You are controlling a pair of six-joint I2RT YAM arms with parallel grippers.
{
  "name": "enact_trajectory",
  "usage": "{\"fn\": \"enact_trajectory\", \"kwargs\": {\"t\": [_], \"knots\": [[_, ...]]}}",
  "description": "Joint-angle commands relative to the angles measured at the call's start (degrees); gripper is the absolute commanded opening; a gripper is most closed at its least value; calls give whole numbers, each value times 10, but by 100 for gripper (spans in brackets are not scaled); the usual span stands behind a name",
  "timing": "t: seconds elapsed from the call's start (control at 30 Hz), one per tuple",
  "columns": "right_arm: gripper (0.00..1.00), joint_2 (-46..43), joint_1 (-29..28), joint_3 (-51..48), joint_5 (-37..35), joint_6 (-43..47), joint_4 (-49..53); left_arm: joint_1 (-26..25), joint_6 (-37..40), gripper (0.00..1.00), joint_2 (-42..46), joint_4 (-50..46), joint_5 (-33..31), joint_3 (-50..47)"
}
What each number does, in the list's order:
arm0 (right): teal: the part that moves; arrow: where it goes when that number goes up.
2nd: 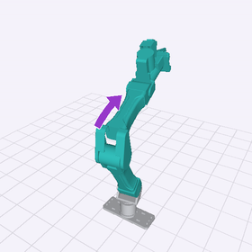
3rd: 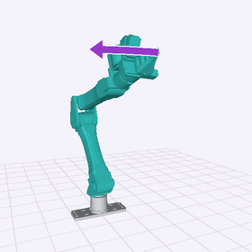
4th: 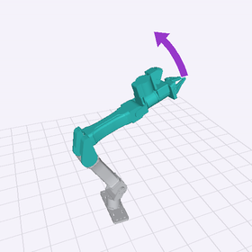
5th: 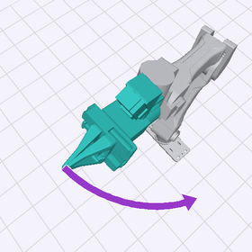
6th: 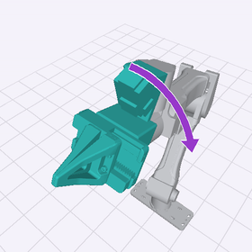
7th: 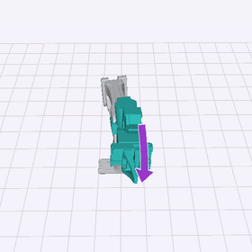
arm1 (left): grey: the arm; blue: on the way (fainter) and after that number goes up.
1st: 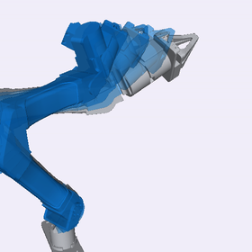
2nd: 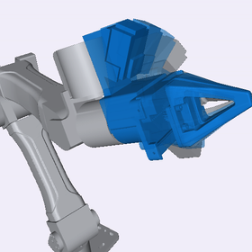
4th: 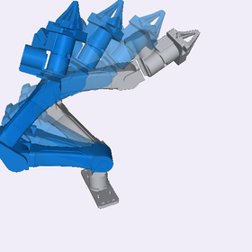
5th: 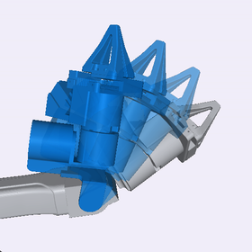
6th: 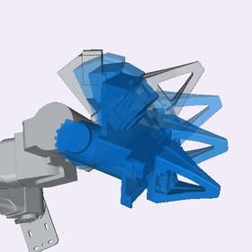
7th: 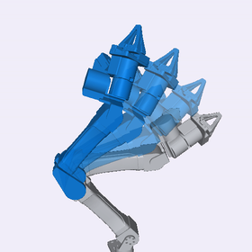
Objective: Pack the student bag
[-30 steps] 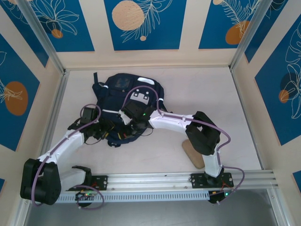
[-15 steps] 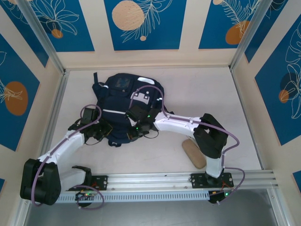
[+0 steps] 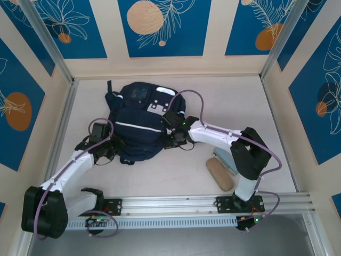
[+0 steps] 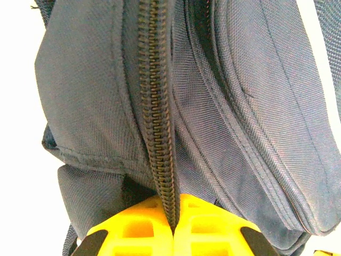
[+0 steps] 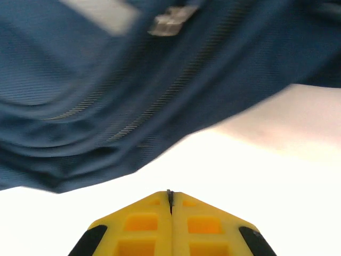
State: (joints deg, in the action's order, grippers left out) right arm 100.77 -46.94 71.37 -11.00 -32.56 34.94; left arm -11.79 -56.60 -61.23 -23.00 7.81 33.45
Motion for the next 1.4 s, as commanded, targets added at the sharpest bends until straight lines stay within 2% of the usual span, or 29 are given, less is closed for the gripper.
{"fn": "enact_trajectory", "kwargs": {"t": [0.0,0.17,0.2,0.27,0.33,0.43,0.5,0.63,0.8,0.97,1.07,1.17,1.37], "knots": [[0,-12,-6,0,4,23,33,5,21,0,15,-8,-24,-10],[0,-20,-31,-8,73,40,-3,4,31,3,3,13,30,-5],[5,-24,-36,-15,87,42,-19,4,37,4,1,12,40,2],[22,-34,-44,-29,114,31,-58,5,51,7,-3,9,63,16],[38,-46,-44,-52,138,6,-107,4,71,14,-8,-2,87,33],[46,-60,-38,-75,153,-28,-162,0,117,32,-11,-45,97,63],[50,-72,-33,-86,138,-50,-177,-7,153,43,-7,-90,78,86],[56,-107,-1,-124,118,-94,-205,-34,230,56,6,-159,37,128],[62,-142,61,-174,129,-140,-223,-100,315,63,-8,-189,-8,184],[66,-161,108,-206,145,-162,-225,-183,406,71,-88,-195,-72,265],[71,-177,128,-229,155,-174,-237,-232,476,73,-159,-218,-130,330],[77,-195,148,-252,162,-184,-254,-279,533,70,-227,-243,-187,383],[80,-224,185,-284,175,-196,-271,-333,566,66,-350,-269,-244,457]]}}
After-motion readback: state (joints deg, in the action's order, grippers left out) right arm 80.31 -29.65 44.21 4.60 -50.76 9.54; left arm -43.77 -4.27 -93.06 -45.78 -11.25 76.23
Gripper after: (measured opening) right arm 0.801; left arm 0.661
